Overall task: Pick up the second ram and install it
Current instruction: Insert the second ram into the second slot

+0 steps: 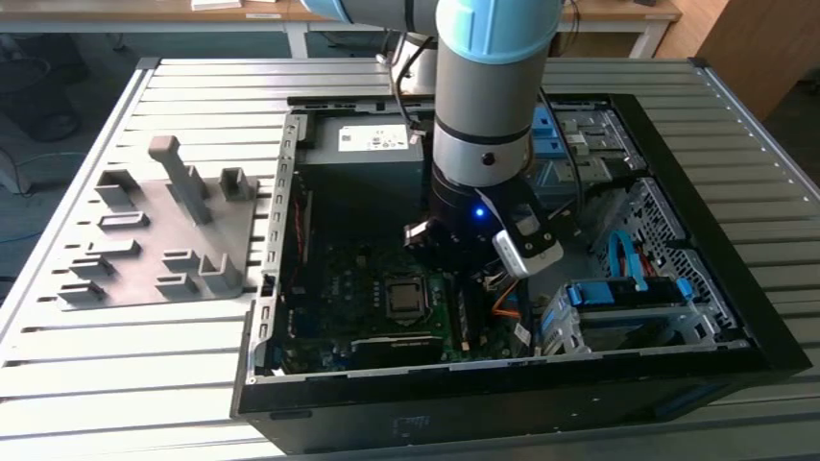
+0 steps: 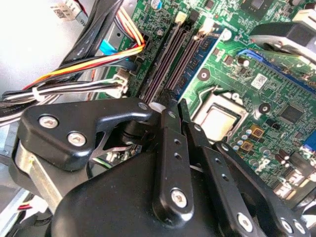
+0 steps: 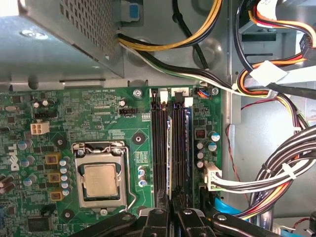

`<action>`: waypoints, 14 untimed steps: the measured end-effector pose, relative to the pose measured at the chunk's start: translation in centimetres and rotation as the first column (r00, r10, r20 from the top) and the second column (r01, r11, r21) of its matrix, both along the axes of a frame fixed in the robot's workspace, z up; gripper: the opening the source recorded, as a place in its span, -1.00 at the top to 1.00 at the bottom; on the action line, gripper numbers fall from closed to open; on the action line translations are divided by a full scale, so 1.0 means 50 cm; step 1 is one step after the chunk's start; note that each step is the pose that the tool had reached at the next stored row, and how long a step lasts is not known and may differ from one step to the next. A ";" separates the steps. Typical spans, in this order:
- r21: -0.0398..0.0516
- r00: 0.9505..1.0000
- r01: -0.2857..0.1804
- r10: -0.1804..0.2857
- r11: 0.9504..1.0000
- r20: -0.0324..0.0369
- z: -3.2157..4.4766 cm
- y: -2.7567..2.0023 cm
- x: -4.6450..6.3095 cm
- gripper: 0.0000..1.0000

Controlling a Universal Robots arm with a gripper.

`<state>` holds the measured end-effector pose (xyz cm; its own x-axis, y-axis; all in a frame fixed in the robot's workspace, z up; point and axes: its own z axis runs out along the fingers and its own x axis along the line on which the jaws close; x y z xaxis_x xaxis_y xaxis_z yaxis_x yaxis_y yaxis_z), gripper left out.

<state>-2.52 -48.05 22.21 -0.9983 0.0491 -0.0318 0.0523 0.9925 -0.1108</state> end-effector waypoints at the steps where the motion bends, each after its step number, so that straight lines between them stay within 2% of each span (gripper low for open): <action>1: 0.000 1.000 0.000 0.000 1.000 0.000 0.000 0.0003 0.000 0.73; 9: 0.000 1.000 0.003 -0.003 1.000 0.000 -0.004 0.0030 0.000 0.73; 14: 0.005 1.000 0.000 0.000 1.000 0.000 -0.009 0.0038 -0.001 0.73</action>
<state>-2.56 -47.86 21.76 -0.9983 0.0494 -0.0314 0.0525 0.9930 -0.1061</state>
